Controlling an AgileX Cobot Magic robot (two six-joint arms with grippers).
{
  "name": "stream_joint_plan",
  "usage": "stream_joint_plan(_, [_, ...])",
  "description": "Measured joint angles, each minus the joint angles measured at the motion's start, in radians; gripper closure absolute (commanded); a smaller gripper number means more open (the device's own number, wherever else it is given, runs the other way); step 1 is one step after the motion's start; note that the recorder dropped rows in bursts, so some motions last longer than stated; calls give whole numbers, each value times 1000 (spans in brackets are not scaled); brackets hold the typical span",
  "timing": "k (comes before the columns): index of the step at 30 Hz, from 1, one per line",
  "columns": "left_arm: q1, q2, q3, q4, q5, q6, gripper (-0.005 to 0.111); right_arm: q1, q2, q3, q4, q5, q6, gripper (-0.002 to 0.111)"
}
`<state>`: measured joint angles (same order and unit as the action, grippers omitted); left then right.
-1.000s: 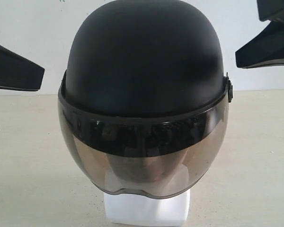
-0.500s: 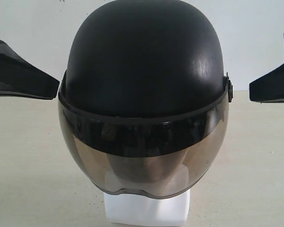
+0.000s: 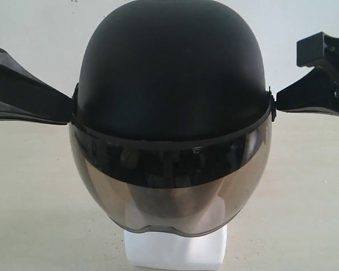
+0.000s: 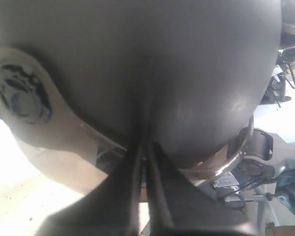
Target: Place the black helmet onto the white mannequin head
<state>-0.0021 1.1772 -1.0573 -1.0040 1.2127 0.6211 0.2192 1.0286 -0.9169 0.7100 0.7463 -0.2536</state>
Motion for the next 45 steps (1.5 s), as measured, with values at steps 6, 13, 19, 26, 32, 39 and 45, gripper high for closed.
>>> stream_joint_plan(6, [0,-21,0,0,2,0,102,0,28,0,36,-24,-25,108])
stream_joint_plan(13, [0,-36,0,-2,2,0,102,0,52,0,56,-63,-41,108])
stream_joint_plan(19, [0,-36,0,-2,2,0,102,0,52,0,74,-83,-46,108])
stream_joint_plan(26, [0,-49,46,-2,2,-2,102,0,52,0,91,-102,-56,108])
stream_joint_plan(32, [0,-80,64,-2,2,-2,102,0,52,0,99,-109,-57,108])
stream_joint_plan(39, [0,-137,64,14,4,-20,102,0,48,0,99,-81,-57,108])
stream_joint_plan(45, [0,-240,64,29,4,-39,102,0,-68,0,-13,-43,-4,108])
